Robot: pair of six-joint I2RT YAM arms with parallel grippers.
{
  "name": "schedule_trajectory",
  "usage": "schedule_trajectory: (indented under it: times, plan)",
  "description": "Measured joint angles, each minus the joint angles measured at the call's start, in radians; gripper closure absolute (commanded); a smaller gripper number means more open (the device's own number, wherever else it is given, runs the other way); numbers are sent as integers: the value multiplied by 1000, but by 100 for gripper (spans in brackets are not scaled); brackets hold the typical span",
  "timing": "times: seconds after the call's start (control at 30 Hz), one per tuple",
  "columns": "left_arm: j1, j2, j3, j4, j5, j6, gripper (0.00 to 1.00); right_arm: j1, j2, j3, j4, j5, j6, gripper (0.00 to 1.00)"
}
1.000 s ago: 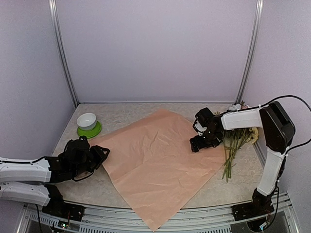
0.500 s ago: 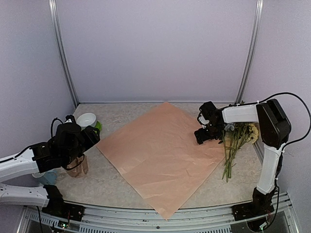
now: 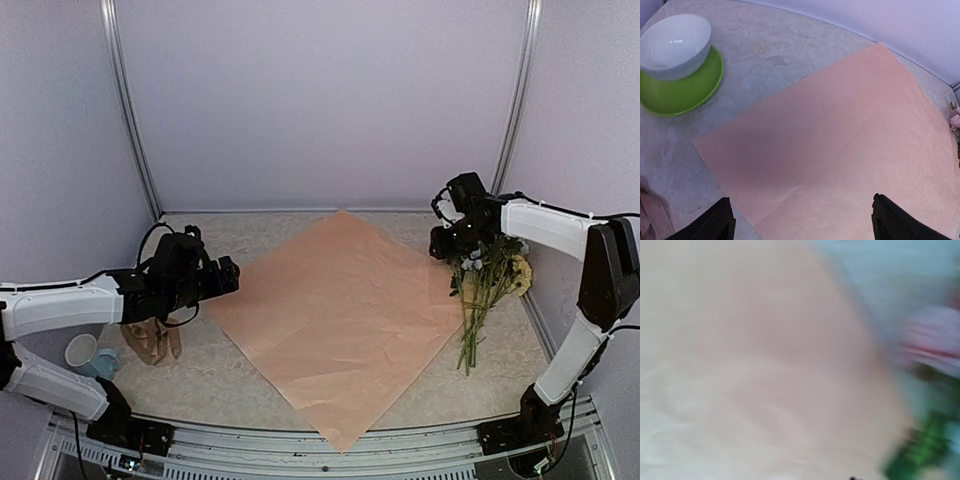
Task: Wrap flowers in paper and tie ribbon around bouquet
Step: Move the flattened wrapping paper to the center of the board, then pick up the fake flower from the corner of the board, then place the fake flower on the flattened wrapping paper.
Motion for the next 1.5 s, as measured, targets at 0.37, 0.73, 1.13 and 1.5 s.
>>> schedule_trajectory:
  times: [0.37,0.73,1.13,1.5]
  plan:
    - [37,104,136,101,10,226,1,-163,49,-183,1,51,95,56]
    - [42,117,118,108,37,245,1,-168,135,-172,16,62,101,100]
    - [42,108,114,109,43,245,2,-160,-51,-24,-105,-25,31,100]
    - [-9,14,80,224,101,310,2,24,-484,-212,534,-650,159,100]
